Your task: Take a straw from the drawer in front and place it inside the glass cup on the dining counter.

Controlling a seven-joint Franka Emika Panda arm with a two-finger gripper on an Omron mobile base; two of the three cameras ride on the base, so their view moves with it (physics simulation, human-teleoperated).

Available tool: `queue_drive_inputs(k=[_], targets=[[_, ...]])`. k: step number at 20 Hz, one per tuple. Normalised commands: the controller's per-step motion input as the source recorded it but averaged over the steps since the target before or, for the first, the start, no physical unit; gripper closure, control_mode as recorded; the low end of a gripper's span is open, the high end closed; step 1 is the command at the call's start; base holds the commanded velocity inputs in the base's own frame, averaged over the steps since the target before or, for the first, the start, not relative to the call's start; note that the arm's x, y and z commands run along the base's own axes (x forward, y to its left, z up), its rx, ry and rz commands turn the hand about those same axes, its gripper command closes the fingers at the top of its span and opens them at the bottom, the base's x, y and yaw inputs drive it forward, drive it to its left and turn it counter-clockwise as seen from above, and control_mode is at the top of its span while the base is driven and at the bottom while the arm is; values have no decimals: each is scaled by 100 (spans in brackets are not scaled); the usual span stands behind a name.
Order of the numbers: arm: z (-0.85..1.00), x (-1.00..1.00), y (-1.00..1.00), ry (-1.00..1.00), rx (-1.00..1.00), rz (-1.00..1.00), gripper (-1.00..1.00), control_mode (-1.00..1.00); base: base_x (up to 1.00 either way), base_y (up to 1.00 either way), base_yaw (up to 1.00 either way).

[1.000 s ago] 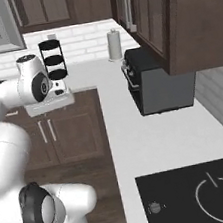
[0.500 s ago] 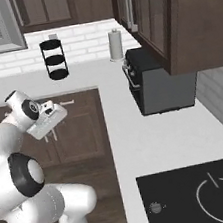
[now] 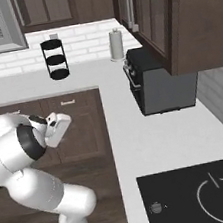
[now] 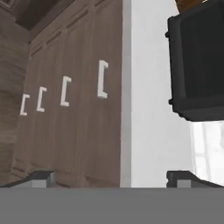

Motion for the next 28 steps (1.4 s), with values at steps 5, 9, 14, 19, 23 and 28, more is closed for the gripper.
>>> queue_drive_inputs(k=[5,9,14,19,23,28], targets=[[-49,50,-34,-15,-19,-4,-100,-100,0,0,0],[-37,31,-43,-14,-13,-5,-100,-100,0,0,0],[-28,23,-40,-14,-14,-11,-100,-100,0,0,0],[-11,18,-50,-9,-9,-11,-100,-100,0,0,0],[-6,32,-34,-5,-4,-9,-100,-100,0,0,0],[-10,40,-21,-3,-2,-7,-100,-100,0,0,0]])
